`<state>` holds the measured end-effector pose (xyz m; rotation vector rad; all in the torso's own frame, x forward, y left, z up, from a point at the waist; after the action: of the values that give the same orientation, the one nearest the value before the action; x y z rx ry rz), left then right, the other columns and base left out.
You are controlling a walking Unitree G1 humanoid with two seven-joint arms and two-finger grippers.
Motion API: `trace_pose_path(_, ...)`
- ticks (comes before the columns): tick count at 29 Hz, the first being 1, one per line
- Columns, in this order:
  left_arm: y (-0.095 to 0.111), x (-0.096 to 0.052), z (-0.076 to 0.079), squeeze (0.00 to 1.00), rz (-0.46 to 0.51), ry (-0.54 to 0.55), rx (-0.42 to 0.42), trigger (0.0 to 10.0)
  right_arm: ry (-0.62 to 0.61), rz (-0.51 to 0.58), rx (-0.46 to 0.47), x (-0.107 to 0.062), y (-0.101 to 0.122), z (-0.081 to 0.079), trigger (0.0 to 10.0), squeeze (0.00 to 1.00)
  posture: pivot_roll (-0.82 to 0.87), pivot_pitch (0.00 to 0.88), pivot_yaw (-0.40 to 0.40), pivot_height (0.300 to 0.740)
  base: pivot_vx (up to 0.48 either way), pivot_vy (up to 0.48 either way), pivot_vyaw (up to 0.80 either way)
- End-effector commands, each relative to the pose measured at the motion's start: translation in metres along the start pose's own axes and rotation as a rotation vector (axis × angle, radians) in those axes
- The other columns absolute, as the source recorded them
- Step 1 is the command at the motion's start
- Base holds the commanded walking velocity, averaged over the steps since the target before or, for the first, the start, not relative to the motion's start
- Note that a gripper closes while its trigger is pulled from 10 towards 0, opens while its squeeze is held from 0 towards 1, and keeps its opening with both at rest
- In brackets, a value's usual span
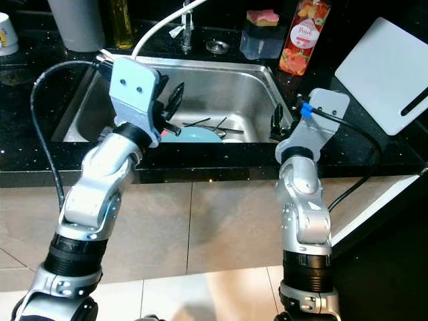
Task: Kitchen organization
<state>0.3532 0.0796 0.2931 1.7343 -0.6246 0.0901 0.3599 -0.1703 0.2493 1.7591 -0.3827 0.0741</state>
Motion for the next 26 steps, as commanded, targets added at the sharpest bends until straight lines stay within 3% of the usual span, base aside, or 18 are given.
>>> trace_pose_path(1,-0.0010,0.0022,0.0058,0.00,-0.013,-0.017,-0.018,10.0,-0.021,0.017,0.009,0.0005,0.0040,0.0053,10.0,0.00,0.21,0.058,-0.106,0.740,0.000,0.000,0.00)
trace_pose_path(26,-0.0013,0.0031,0.0084,0.00,-0.018,-0.024,-0.035,10.0,-0.009,0.011,0.001,0.0001,0.0021,0.0002,10.0,0.00,0.21,0.046,-0.104,0.740,0.000,0.000,0.00)
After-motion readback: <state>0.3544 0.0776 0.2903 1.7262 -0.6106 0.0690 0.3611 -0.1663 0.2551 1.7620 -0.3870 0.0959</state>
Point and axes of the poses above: a point about 5 cm out from each wrist's last joint towards the gripper, its own x axis pointing out of the wrist towards the gripper, its own y axis along the axis of the wrist's last joint, z = x × y, the point moved 4 cm from there along x, pointing out of the wrist towards the gripper
